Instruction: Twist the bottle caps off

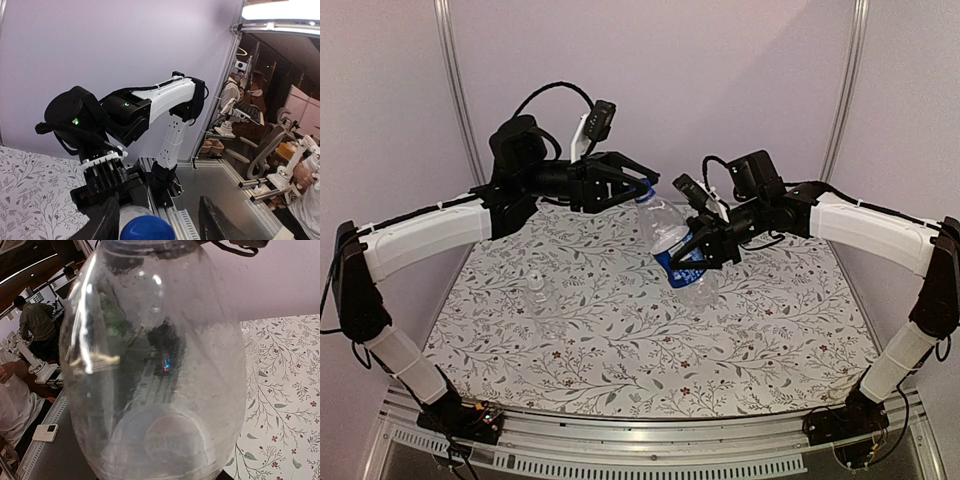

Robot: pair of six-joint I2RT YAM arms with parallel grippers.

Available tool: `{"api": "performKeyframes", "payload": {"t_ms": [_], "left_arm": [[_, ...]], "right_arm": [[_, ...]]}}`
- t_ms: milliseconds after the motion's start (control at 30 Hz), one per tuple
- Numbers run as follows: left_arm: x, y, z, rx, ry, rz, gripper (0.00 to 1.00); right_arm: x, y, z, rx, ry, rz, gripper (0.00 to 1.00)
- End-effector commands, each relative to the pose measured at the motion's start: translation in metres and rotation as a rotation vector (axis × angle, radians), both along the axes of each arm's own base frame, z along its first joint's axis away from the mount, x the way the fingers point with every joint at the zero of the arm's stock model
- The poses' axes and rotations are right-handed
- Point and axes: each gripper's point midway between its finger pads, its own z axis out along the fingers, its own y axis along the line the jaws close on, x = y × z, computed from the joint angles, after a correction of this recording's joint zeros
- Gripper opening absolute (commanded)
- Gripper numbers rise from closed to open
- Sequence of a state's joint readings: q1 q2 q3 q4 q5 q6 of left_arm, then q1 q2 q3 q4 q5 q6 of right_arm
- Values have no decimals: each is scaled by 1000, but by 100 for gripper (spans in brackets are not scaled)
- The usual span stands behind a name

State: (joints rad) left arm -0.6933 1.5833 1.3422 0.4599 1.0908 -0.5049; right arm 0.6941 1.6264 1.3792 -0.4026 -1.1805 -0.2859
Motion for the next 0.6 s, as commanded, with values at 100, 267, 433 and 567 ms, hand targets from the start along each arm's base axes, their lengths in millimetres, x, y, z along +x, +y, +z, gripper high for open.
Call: {"api": "performKeyframes", "payload": {"t_ms": [100, 267, 433, 567], "left_arm": [[1, 3, 1, -13, -17, -19, 43], [3, 4, -1, -11, -12, -11, 36], [5, 5, -2, -10, -6, 2, 33], [6, 6, -2, -13, -6, 26, 29]], "right_arm": [[-1, 2, 8, 21, -25, 12, 36], [-1, 2, 7, 19, -29, 8, 36], [0, 2, 6, 15, -30, 5, 36], [0, 2, 5, 12, -31, 1, 36]]}}
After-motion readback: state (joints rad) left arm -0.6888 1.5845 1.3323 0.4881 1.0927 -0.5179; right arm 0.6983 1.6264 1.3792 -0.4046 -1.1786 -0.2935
